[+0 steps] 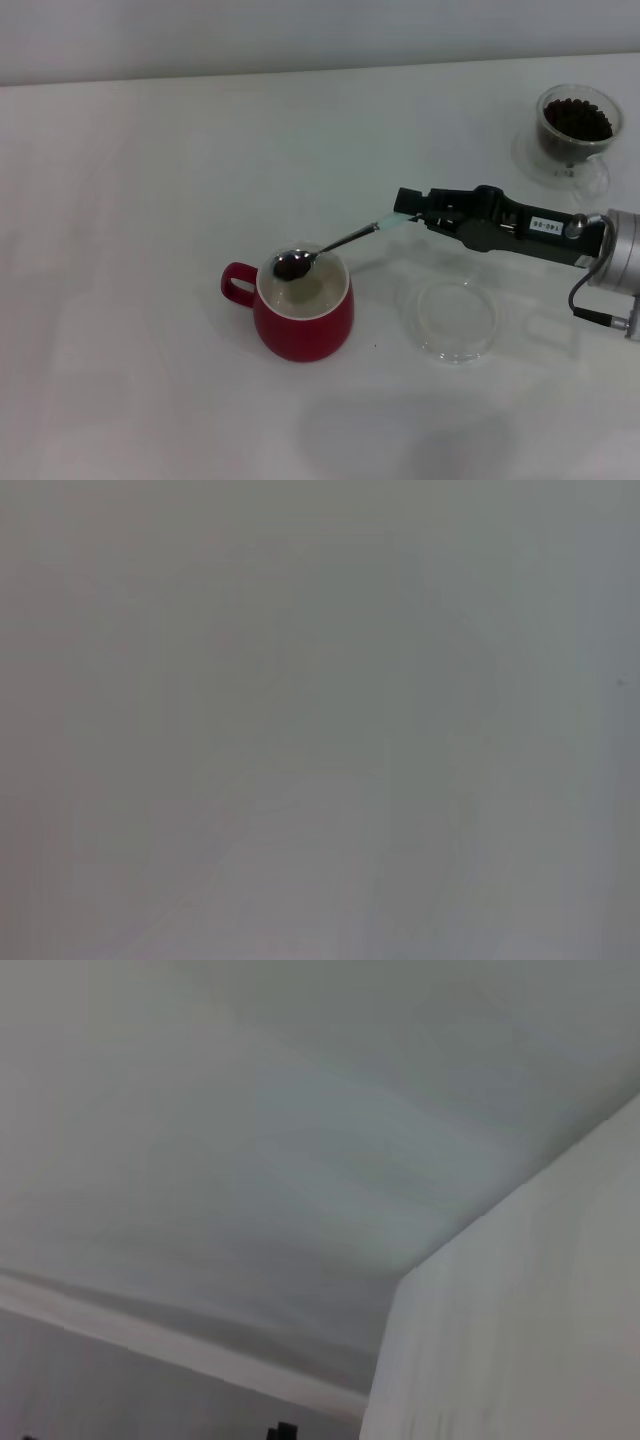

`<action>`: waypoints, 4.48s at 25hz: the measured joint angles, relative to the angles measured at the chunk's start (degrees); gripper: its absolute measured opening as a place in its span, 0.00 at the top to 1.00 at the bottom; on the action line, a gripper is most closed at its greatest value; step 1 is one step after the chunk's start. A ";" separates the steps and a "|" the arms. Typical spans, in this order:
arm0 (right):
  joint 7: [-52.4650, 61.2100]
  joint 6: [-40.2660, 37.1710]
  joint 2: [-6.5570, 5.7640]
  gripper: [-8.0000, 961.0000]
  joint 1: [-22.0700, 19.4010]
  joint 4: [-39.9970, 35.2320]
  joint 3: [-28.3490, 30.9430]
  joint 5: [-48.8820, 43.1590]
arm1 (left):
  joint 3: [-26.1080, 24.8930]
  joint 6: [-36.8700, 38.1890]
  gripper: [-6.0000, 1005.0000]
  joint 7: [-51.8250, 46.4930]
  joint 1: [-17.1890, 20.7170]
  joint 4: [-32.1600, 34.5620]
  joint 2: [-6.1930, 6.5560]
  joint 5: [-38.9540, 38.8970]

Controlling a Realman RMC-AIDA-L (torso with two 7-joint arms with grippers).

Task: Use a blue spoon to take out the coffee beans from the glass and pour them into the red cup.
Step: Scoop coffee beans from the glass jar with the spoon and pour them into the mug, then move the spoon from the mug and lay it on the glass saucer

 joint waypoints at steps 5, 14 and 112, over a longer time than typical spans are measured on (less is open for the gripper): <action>-3.02 0.19 -0.08 0.80 0.31 -0.17 -0.57 0.17 | 0.00 0.07 0.13 0.00 0.09 0.00 0.01 0.00; -10.55 0.12 -0.18 0.80 0.98 -0.88 -0.56 -0.02 | 0.00 0.10 0.13 0.00 -0.04 0.06 0.04 0.00; -19.09 -2.77 -6.96 0.79 -9.93 -8.41 1.92 -9.75 | 0.08 1.81 0.13 0.00 -1.56 0.39 0.03 0.08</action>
